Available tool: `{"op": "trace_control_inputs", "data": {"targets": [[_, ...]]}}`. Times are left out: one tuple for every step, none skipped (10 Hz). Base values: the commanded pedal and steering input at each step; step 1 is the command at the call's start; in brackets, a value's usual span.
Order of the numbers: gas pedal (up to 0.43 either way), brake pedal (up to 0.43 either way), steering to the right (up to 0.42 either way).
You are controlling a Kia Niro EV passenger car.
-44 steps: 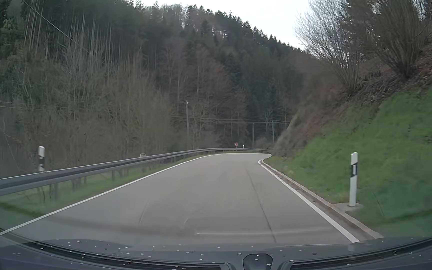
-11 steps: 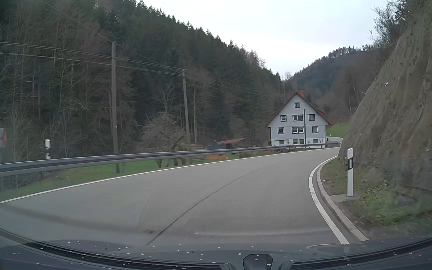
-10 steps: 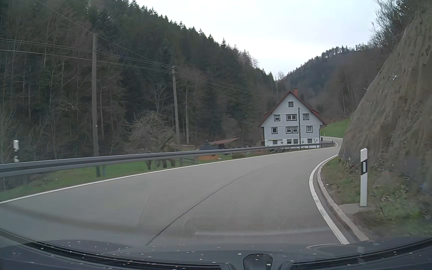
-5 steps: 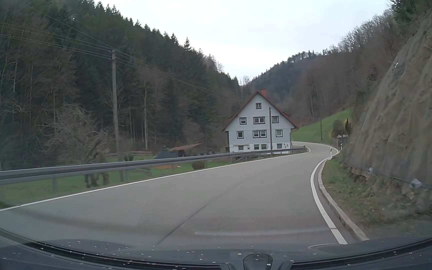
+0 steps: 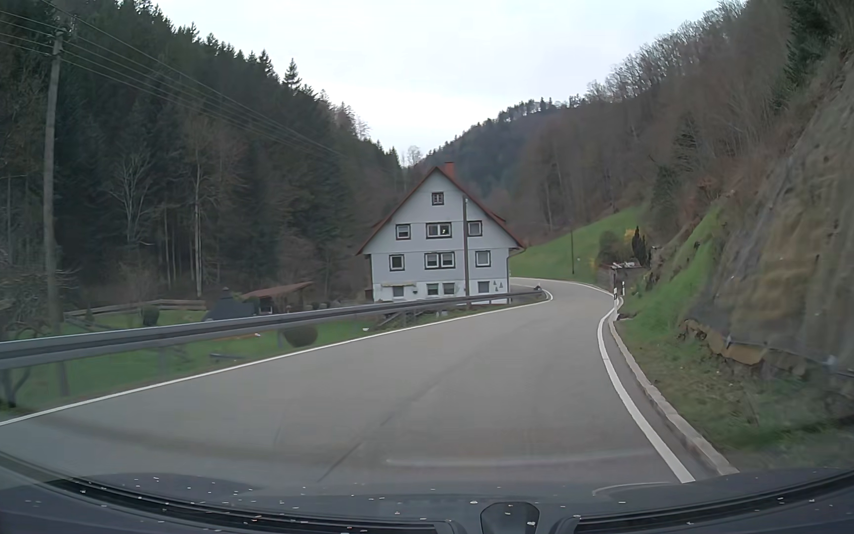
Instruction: Follow the waypoints while adhering to traffic rules and regulations
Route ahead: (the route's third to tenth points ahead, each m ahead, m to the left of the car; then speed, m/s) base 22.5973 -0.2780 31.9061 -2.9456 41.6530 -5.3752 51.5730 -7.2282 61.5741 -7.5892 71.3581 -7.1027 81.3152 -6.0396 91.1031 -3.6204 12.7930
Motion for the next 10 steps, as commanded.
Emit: {"op": "trace_control_inputs", "data": {"targets": [[0.0, 0.0, 0.087], [0.0, 0.0, 0.087], [0.0, 0.0, 0.085], [0.0, 0.0, 0.078], [0.0, 0.0, 0.077], [0.0, 0.0, 0.071], [0.0, 0.0, 0.053], [0.0, 0.0, 0.039], [0.0, 0.0, 0.038], [0.0, 0.0, 0.039]]}}
